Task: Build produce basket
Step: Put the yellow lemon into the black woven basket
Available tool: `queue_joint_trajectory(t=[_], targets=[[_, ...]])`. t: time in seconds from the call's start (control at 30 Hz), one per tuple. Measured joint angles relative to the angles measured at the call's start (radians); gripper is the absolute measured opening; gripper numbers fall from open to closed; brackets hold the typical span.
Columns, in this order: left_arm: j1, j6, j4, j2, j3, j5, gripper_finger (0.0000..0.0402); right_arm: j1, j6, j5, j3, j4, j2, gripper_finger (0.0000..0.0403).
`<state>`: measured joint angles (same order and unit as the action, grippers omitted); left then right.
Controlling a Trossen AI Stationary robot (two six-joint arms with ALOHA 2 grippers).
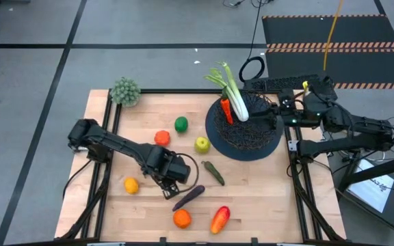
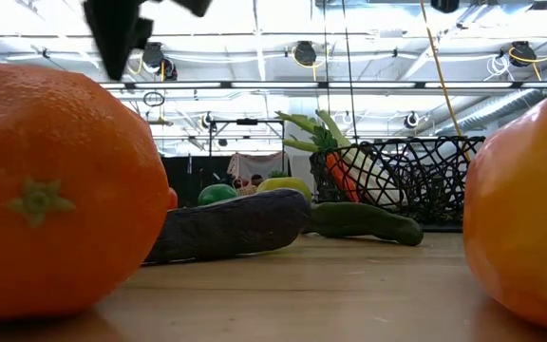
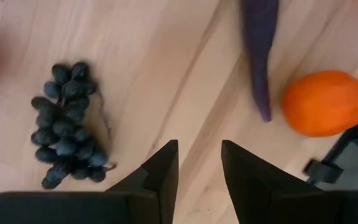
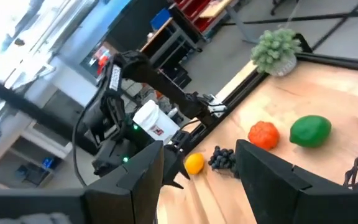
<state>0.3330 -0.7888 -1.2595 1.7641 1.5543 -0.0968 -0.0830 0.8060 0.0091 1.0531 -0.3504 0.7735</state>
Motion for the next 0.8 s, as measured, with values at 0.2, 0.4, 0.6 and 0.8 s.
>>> queue_joint_trajectory(t=[0.2,0.4,0.6,0.8], targets=[[-0.014,-0.055,0.133,-0.207,-0.282,-0.004,0.0122,0.000,0.075,0.044,0.000,0.042,0.053,0.0193],[-0.010,-0.204,0.130,-0.399,-0.486,-0.076,0.0123,0.000,0.088,0.089,0.000,0.134,0.129,0.0193],[0.041,-0.483,0.109,-0.505,-0.647,-0.211,0.0164,0.000,0.099,0.095,0.000,0.220,0.205,0.0193],[0.060,-0.679,0.114,-0.529,-0.738,-0.222,0.0256,0.000,0.118,0.097,0.000,0.281,0.253,0.0193]])
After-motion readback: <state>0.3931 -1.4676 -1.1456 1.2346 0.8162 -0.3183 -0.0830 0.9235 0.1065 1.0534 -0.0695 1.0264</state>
